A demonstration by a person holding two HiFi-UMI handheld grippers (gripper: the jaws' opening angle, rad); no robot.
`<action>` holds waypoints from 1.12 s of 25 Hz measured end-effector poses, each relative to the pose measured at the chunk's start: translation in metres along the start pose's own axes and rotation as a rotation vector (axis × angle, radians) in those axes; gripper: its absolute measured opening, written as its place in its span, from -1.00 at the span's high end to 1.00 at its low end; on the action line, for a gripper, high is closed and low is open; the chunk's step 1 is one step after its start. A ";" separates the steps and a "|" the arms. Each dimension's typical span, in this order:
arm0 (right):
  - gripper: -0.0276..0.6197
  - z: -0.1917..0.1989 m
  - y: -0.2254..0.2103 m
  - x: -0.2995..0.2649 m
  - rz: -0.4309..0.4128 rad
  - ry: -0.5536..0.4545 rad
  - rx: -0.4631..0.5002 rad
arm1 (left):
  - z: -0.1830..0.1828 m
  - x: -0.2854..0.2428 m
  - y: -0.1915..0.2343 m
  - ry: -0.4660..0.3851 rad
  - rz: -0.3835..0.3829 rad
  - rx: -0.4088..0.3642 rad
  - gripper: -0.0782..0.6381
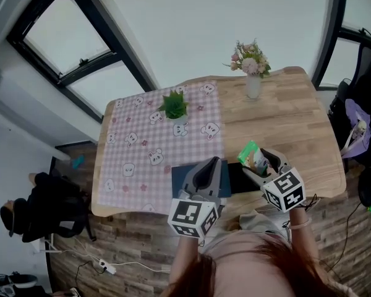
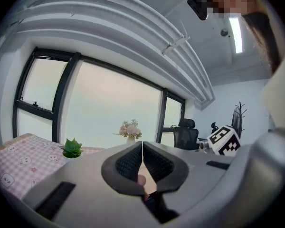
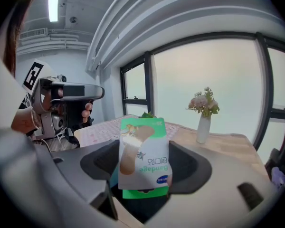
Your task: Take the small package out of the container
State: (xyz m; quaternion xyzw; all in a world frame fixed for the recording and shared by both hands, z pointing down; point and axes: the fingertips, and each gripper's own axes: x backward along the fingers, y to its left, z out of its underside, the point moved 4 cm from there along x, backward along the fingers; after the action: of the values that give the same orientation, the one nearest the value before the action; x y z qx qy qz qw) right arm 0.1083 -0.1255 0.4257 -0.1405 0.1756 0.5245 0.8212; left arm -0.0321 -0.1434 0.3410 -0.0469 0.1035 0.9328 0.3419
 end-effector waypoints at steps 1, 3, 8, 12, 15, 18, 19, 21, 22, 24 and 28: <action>-0.08 -0.002 0.000 0.003 0.006 -0.014 -0.008 | -0.001 0.000 -0.001 -0.004 0.005 -0.004 0.75; -0.08 -0.004 0.001 0.009 0.013 -0.040 -0.023 | -0.001 0.003 -0.004 -0.010 0.009 -0.007 0.75; -0.08 -0.013 -0.002 0.024 0.027 -0.093 -0.047 | -0.004 0.004 -0.012 -0.017 0.017 -0.011 0.75; -0.08 -0.019 -0.007 0.035 0.043 -0.127 -0.063 | -0.007 0.002 -0.016 -0.024 0.021 -0.012 0.75; -0.08 -0.024 -0.011 0.043 0.049 -0.154 -0.075 | -0.010 -0.001 -0.018 -0.031 0.022 -0.013 0.75; -0.08 -0.030 -0.015 0.050 0.052 -0.176 -0.077 | -0.014 -0.006 -0.021 -0.035 0.024 -0.015 0.75; -0.08 -0.032 -0.016 0.052 0.052 -0.185 -0.080 | -0.015 -0.008 -0.022 -0.037 0.025 -0.015 0.75; -0.08 -0.034 -0.019 0.056 0.054 -0.203 -0.084 | -0.015 -0.011 -0.024 -0.039 0.026 -0.018 0.75; -0.08 -0.036 -0.021 0.057 0.055 -0.210 -0.085 | -0.016 -0.013 -0.025 -0.040 0.026 -0.019 0.75; -0.08 -0.038 -0.024 0.059 0.056 -0.222 -0.083 | -0.016 -0.018 -0.027 -0.041 0.026 -0.022 0.75; -0.08 -0.043 -0.032 0.063 0.056 -0.240 -0.079 | -0.018 -0.027 -0.028 -0.042 0.019 -0.025 0.75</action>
State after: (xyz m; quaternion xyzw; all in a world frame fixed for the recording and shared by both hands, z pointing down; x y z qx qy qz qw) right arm 0.1562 -0.1054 0.3608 -0.1040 0.0589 0.5668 0.8152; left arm 0.0067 -0.1437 0.3232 -0.0306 0.0849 0.9380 0.3346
